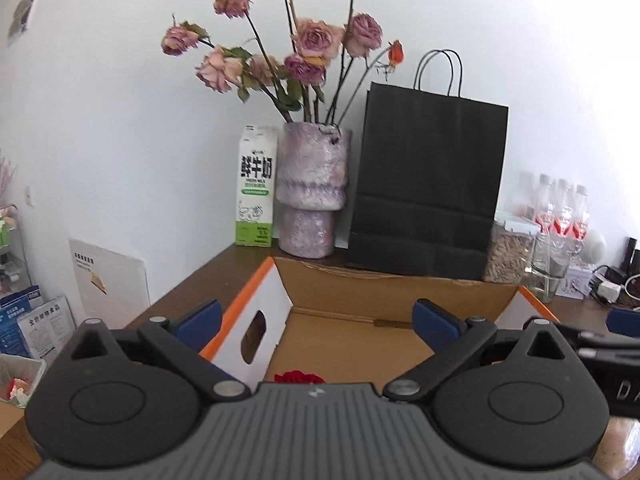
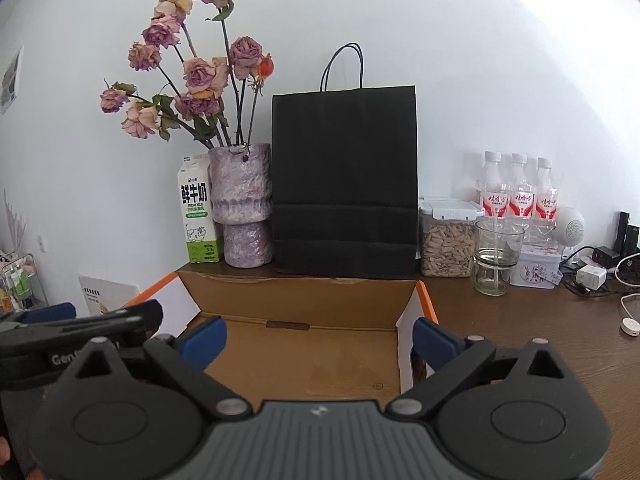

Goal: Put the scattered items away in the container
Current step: 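Carry the cap and cable over the box and open both grippers, then withdraw both grippers from the box back toward the table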

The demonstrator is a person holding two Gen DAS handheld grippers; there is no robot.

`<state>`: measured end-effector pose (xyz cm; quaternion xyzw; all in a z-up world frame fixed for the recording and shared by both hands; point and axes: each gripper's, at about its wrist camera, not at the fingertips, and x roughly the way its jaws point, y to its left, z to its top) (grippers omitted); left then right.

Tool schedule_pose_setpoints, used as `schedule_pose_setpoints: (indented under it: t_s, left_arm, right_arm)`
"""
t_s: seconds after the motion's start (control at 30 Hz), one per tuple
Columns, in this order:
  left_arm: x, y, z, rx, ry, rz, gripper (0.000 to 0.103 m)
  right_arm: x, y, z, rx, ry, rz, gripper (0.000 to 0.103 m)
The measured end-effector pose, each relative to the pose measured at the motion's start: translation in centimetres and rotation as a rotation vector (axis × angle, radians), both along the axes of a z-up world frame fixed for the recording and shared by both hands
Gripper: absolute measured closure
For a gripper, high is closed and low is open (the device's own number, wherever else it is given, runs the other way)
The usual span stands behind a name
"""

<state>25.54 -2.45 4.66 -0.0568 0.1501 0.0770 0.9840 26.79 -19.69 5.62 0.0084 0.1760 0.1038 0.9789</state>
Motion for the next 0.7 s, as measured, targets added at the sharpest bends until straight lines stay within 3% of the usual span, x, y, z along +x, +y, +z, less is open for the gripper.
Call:
schedule_pose_setpoints:
  t_s: [0.7]
  left_arm:
    - [0.27,0.37,-0.48,-0.021,0.034,0.005,0.000]
  right_arm:
    - [-0.51,0.30,0.11,-0.027,-0.015,-0.019,0.000]
